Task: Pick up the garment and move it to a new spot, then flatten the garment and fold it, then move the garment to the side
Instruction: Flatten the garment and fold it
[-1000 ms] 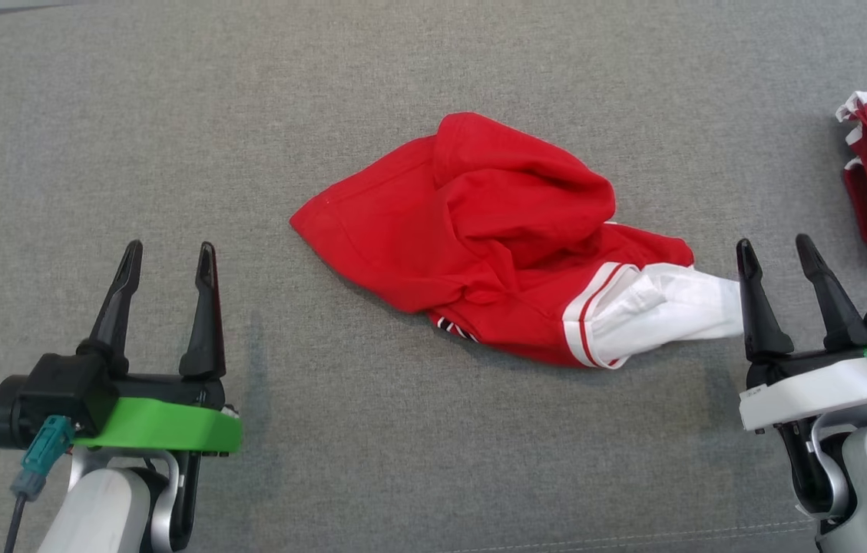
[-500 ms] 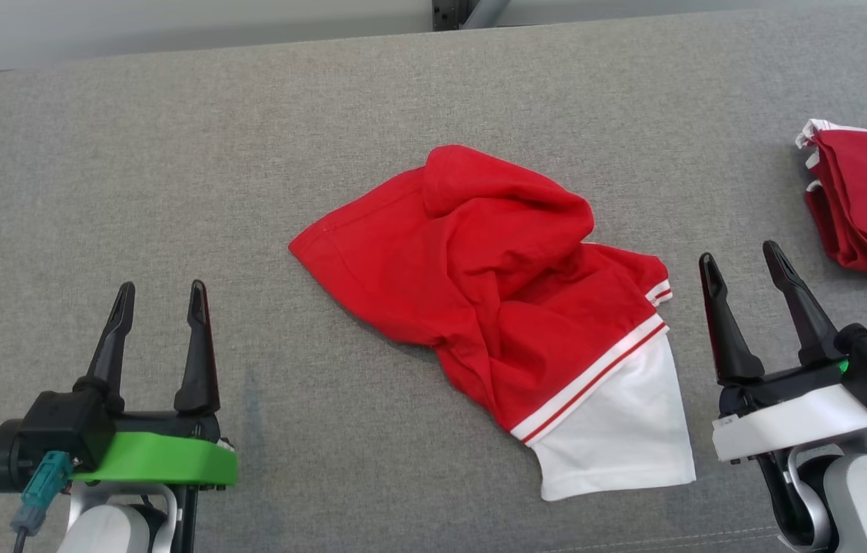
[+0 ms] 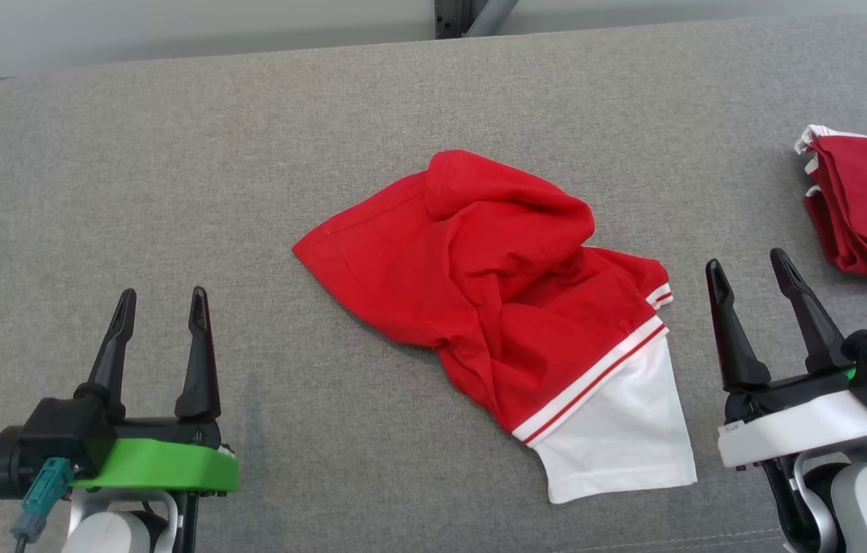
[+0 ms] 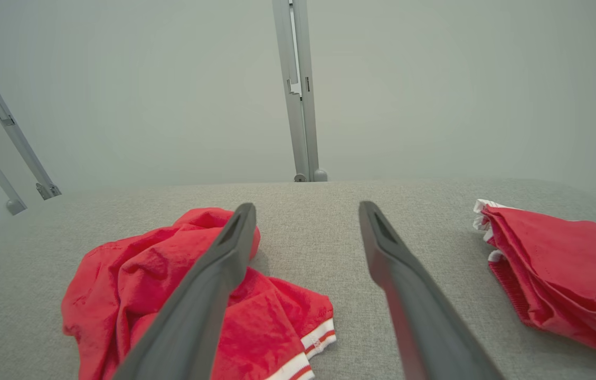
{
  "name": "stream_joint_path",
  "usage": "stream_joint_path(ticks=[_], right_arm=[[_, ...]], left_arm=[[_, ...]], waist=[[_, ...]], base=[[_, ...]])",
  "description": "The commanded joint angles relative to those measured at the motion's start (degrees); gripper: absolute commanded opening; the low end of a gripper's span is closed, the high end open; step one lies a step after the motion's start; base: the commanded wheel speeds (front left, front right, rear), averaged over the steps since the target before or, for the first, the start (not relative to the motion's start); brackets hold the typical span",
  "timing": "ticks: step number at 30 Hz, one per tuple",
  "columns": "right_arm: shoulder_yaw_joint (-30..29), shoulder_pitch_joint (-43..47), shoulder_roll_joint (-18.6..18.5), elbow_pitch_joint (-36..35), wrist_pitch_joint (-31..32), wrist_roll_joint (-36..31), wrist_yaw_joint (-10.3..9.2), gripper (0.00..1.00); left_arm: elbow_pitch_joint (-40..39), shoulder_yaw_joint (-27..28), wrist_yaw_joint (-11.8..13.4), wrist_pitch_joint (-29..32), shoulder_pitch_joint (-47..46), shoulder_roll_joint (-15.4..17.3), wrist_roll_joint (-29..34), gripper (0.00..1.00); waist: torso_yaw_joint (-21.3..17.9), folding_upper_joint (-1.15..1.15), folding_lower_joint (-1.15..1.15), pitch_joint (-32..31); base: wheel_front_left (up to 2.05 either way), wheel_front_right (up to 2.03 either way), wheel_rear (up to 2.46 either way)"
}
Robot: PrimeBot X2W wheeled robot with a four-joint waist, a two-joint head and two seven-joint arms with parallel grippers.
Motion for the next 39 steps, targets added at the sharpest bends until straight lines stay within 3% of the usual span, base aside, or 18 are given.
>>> stream_joint_path(ticks=[1, 8, 15, 16, 17, 20, 29, 30, 32, 39], right_arm=[[-0.06, 0.31, 0.05, -0.46, 0.15, -0.18, -0.02, 1.0], [0.64, -1.5, 0.01, -1.73, 0.66, -0.07, -0.02, 1.0], [2.63, -4.46, 0.6, -1.79, -0.05, -0.51, -0.02, 1.0], [2.63, -4.46, 0.6, -1.79, -0.05, -0.51, -0.02, 1.0], [3.28, -5.11, 0.86, -1.32, -0.34, -0.45, -0.02, 1.0], [4.06, -5.83, 1.23, -0.56, -1.05, -0.39, -0.02, 1.0], [5.28, -6.76, 1.87, 1.81, -2.59, 0.16, -0.02, 1.0], [5.26, -6.78, 1.87, 2.02, -2.6, 0.24, -0.02, 1.0], [5.14, -6.59, 1.86, 2.38, -2.79, 0.35, -0.02, 1.0], [3.8, -2.27, 1.87, 3.32, -1.81, 0.42, -0.02, 1.0]], left_arm=[[-0.4, 0.1, 0.23, -0.15, -0.42, 0.63, 0.02, 1.0], [-1.17, -1.56, -1.99, 0.94, -7.13, 1.4, 1.73, 1.0], [5.88, -6.85, -9.27, 8.4, -20.05, 1.62, 0.81, 1.0], [5.88, -6.85, -9.27, 8.4, -20.05, 1.62, 0.81, 1.0], [9.5, -7.98, -11.24, 10.71, -22.56, 1.59, 0.05, 1.0], [15.1, -9.1, -13.32, 13.91, -25.63, 1.52, -2.1, 1.0], [26.79, -10.41, -15.24, 17.9, -30.37, 2.28, -6.18, 1.0], [27.34, -10.61, -15.31, 17.87, -30.62, 2.29, -6.39, 0.76], [27.87, -11.25, -15.45, 17.63, -30.78, 2.44, -6.99, 0.0], [27.15, -12.28, -15.71, 14.6, -29.17, 3.32, -7.33, 0.0]], waist=[[0.06, 0.0, 0.0, 0.32], [-0.28, 0.0, 0.0, 3.74], [-3.27, 0.0, 0.0, 9.6], [-3.27, 0.0, 0.0, 9.6], [-4.2, 0.0, 0.0, 10.74], [-5.35, 0.0, 0.0, 12.04], [-6.63, 0.0, 0.0, 13.5], [-6.63, 0.0, 0.0, 13.5], [-6.53, 0.0, 0.0, 13.4], [-5.84, 0.0, 0.0, 12.11]], base=[[0.0, 0.0, 0.0], [0.0, 0.0, 0.0], [0.0, 0.0, 0.0], [0.0, 0.0, 0.0], [0.0, 0.0, 0.0], [0.0, 0.0, 0.0], [0.0, 0.0, 0.0], [0.0, 0.0, 0.0], [0.0, 0.0, 0.0], [0.0, 0.0, 0.0]])
